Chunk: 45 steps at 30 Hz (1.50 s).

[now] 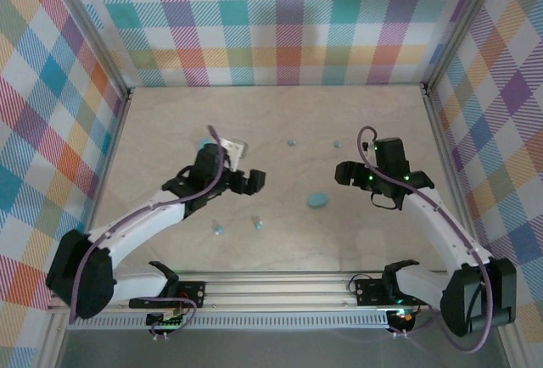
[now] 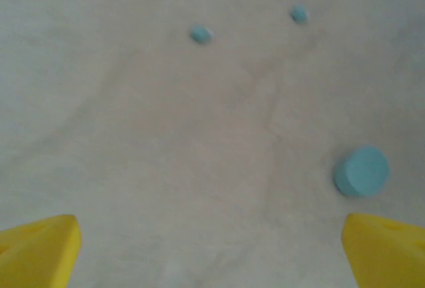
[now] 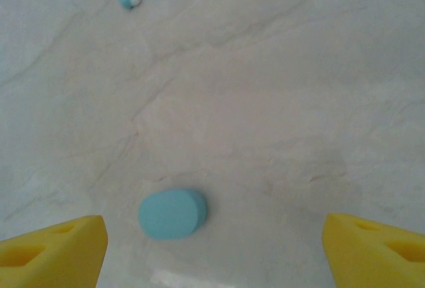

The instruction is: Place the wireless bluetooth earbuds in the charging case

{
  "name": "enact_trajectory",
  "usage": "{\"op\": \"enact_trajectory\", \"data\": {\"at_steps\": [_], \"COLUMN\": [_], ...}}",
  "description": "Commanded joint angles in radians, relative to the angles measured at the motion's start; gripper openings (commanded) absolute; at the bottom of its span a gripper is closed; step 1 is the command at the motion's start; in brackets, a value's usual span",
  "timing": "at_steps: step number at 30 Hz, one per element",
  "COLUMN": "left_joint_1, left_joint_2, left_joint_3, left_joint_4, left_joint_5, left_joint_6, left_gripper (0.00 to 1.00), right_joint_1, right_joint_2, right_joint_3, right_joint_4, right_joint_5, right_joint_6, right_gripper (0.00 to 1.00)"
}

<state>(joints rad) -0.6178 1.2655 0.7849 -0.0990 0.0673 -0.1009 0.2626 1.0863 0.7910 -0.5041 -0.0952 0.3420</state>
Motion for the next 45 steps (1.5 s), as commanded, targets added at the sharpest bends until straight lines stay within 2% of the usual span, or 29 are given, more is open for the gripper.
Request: {"op": "enact_trajectory", "data": {"at_steps": [1, 5, 9, 12, 17, 20, 29, 35, 39, 42, 45], "left_joint_1": [-0.087, -0.123, -0.126, -0.128, -0.137, -0.138, -0.138, -0.138, -0.138, -0.138, -0.140], "left_joint_2": [0.052, 0.076, 0.032, 0.021, 0.031, 0.016, 0.040, 0.066, 0.060, 0.060, 0.068], "left_joint_3": [0.041, -0.007, -0.176, -0.215, -0.259, -0.294, -0.310, -0.315, -0.314, -0.302, -0.266], "left_joint_4": [0.002, 0.099, 0.357, 0.379, 0.447, 0.514, 0.554, 0.600, 0.596, 0.567, 0.489], "left_joint_5": [-0.009, 0.001, 0.029, 0.081, 0.158, 0.147, 0.115, 0.123, 0.126, 0.138, 0.138], "left_joint_6": [0.031, 0.074, 0.117, 0.167, 0.238, 0.260, 0.290, 0.294, 0.299, 0.314, 0.326], "left_gripper": [1.00, 1.00, 1.00, 1.00, 0.98, 0.97, 0.96, 0.94, 0.93, 0.92, 0.88], "right_joint_1": [0.064, 0.191, 0.304, 0.347, 0.360, 0.360, 0.360, 0.360, 0.357, 0.349, 0.347], "right_joint_2": [-0.013, 0.090, 0.210, 0.277, 0.407, 0.486, 0.616, 0.643, 0.573, 0.546, 0.589], "right_joint_3": [0.000, 0.065, 0.128, 0.142, 0.202, 0.250, 0.268, 0.275, 0.268, 0.273, 0.308], "right_joint_4": [-0.111, -0.185, -0.225, -0.192, -0.148, -0.158, -0.141, -0.142, -0.140, -0.155, -0.207], "right_joint_5": [0.015, 0.137, 0.239, 0.266, 0.229, 0.201, 0.167, 0.162, 0.132, 0.108, 0.118], "right_joint_6": [0.037, 0.018, 0.035, 0.038, 0.013, 0.004, -0.009, -0.003, -0.001, -0.031, -0.071], "right_gripper": [0.84, 0.91, 0.94, 0.95, 0.97, 0.97, 0.97, 0.97, 0.97, 0.97, 0.97]}}
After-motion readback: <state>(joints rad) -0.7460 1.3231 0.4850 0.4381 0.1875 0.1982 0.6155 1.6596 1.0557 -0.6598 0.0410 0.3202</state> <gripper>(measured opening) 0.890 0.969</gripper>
